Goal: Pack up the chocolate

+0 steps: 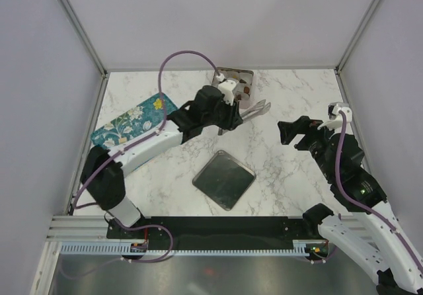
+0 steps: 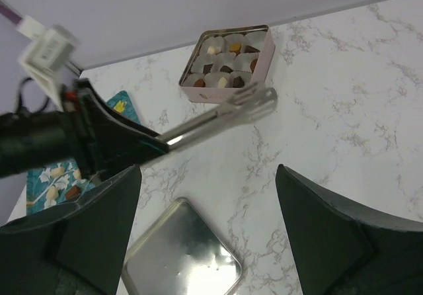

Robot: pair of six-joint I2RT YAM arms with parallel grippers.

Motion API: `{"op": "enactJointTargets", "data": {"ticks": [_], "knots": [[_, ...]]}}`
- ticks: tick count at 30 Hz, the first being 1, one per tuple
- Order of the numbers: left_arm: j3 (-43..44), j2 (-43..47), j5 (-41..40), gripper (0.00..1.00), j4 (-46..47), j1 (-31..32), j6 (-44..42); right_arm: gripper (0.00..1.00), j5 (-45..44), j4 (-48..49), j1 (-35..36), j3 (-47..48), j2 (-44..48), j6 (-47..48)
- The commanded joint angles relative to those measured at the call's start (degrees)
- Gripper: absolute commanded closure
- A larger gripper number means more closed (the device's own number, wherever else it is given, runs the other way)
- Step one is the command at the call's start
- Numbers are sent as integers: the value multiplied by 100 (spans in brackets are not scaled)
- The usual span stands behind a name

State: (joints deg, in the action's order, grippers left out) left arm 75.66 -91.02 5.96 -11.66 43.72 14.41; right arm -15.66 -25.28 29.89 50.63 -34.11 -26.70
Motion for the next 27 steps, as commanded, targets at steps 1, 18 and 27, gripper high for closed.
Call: {"op": "enactJointTargets", "data": {"ticks": [1, 18, 27], "knots": [[422, -845, -576, 58, 849, 530, 833, 9, -393, 67, 26, 350, 18, 68], [2101, -3491, -1843, 47, 1720, 1253, 2214, 9, -508, 32, 26, 184, 501, 103], [2462, -3984, -2380, 39, 1781, 1323, 2048, 9, -587, -126, 26, 254, 633, 218]]}}
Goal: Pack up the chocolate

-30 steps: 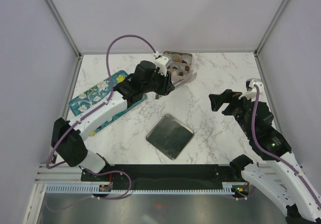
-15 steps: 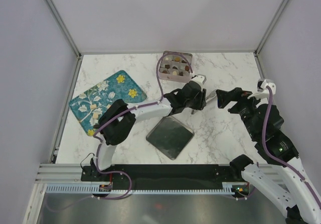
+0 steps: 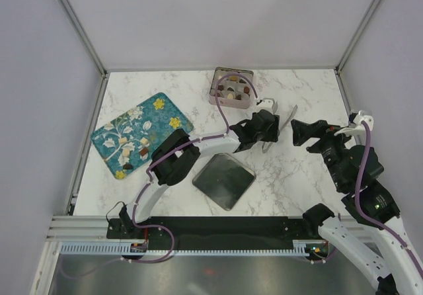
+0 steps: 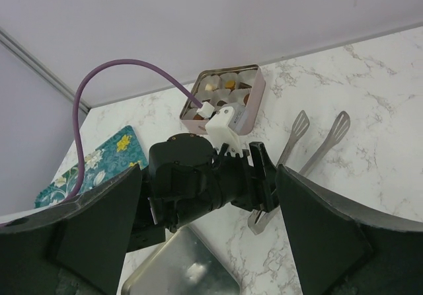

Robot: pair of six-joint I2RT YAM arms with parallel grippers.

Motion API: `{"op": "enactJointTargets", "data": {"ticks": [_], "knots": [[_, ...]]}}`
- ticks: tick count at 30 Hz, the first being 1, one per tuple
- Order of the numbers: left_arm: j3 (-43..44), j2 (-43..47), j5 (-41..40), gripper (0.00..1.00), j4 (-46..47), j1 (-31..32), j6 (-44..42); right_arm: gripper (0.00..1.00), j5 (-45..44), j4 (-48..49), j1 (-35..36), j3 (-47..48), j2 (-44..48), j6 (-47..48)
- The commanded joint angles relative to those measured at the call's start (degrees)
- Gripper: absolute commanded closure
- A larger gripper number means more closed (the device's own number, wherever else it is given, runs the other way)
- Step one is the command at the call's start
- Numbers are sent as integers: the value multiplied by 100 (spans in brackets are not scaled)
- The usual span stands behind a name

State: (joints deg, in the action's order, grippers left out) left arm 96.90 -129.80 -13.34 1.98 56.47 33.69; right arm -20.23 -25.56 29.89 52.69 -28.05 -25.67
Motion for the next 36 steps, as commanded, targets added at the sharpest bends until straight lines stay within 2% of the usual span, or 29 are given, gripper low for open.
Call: {"op": "enactJointTargets", "data": {"ticks": [1, 21, 36], "knots": [[364, -185, -459, 38, 417, 49, 111, 9, -139, -124, 26, 75, 37, 132], [584, -573, -221, 35, 400, 49, -55, 9, -87, -160, 26, 31, 19, 54], [549, -538, -46, 30, 356, 57, -205, 9, -69, -160, 17, 22, -7, 62]]}}
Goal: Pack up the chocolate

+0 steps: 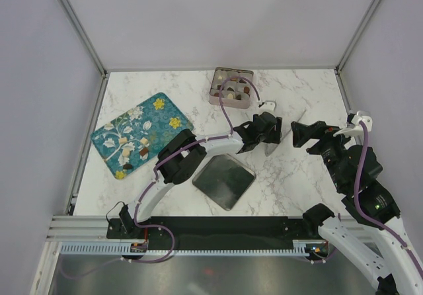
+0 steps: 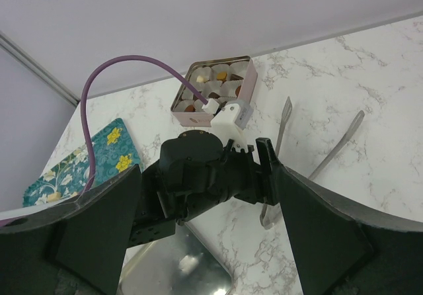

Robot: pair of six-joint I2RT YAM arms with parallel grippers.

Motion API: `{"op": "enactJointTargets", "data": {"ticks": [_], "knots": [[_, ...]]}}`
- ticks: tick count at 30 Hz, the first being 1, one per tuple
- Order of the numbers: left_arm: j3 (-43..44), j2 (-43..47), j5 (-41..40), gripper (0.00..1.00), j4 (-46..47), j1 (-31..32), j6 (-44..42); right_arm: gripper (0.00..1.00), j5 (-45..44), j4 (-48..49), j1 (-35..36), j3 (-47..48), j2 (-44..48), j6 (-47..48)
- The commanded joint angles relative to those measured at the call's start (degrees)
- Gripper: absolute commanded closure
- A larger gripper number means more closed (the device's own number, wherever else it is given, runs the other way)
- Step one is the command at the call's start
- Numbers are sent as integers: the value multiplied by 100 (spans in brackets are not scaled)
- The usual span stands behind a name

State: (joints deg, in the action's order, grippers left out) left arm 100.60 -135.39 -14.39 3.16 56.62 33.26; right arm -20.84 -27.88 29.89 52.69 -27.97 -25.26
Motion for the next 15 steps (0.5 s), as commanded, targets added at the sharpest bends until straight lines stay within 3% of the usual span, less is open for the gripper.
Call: {"op": "enactJointTargets", "data": {"ticks": [1, 8, 15], "knots": [[180, 39, 103, 29, 238, 33, -153, 9, -8, 63, 26, 22, -7, 29], [-48, 399, 323, 27, 194, 33, -179, 9, 1, 72, 26, 14, -33, 38], [-936, 1997, -10, 25, 54, 16, -573, 8, -69, -86, 26, 286, -218, 240]]}}
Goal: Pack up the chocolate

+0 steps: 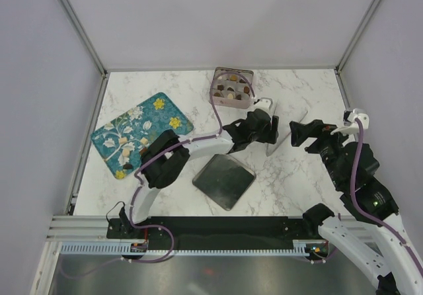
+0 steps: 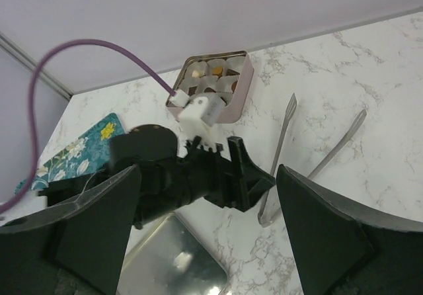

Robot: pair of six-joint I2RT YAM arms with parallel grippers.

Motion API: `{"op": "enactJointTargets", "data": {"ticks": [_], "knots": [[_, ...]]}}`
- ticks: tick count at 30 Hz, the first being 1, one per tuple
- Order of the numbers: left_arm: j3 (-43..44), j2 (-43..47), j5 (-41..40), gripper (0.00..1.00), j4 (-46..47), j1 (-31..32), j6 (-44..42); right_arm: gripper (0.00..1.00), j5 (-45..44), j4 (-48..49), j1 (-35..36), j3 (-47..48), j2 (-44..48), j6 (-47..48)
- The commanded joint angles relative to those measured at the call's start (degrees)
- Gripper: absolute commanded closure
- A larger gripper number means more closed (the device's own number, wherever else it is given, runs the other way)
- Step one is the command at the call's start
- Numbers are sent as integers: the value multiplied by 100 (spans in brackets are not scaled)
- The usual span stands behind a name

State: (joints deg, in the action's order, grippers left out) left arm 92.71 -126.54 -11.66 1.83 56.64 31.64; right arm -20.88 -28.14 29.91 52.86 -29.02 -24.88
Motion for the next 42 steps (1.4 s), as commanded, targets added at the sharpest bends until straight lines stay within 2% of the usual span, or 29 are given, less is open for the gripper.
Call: {"op": "enactJointTargets", "data": {"ticks": [1, 4, 6, 7, 11, 14, 15, 17, 22, 26, 29, 33, 37, 42], "knots": [[-356, 1566, -336, 25, 143, 5, -465, 8, -65, -130, 24, 286, -157, 264], [-822, 2237, -547, 16, -146, -83, -553, 8, 40, -349, 24, 216, -332, 423], [-1017, 2879, -635, 4, -603, -223, -492, 9, 311, -481, 24, 111, -561, 441], [-1279, 3089, -688, 1, -926, -276, -483, 11, 417, -508, 24, 76, -648, 397], [-2360, 4598, -873, 0, -1350, -548, -309, 18, 910, -456, 24, -144, -1323, 98], [-3222, 5339, -620, 0, -1754, -943, 16, 25, 1332, -228, 24, -276, -1912, -51], [-3441, 5846, -522, 0, -1799, -1092, 53, 27, 1420, -131, 32, -329, -2063, -78], [-4066, 6332, -303, 0, -1835, -1164, -34, 32, 1473, -104, 41, -338, -2562, -288], [-4979, 7527, -311, 1, -2107, -1199, -96, 36, 1368, -87, 146, -557, -3425, -1263], [-5306, 7715, 22, 3, -2107, -1191, -35, 39, 922, 133, 506, -1101, -3751, -1913], [-5447, 7610, 190, 5, -2099, -1199, 17, 38, 805, 335, 858, -1146, -4075, -1881], [-5465, 7337, 462, 8, -2072, -1191, 132, 36, 1050, 1159, 1210, -928, -4463, -697], [-5640, 7109, 490, 11, -1897, -1225, 158, 36, 1122, 1846, 1210, -830, -4832, 182], [-5965, 7038, 1411, 12, -1555, -1647, 457, 38, 1779, 2365, 1210, -637, -5754, 976]]}}
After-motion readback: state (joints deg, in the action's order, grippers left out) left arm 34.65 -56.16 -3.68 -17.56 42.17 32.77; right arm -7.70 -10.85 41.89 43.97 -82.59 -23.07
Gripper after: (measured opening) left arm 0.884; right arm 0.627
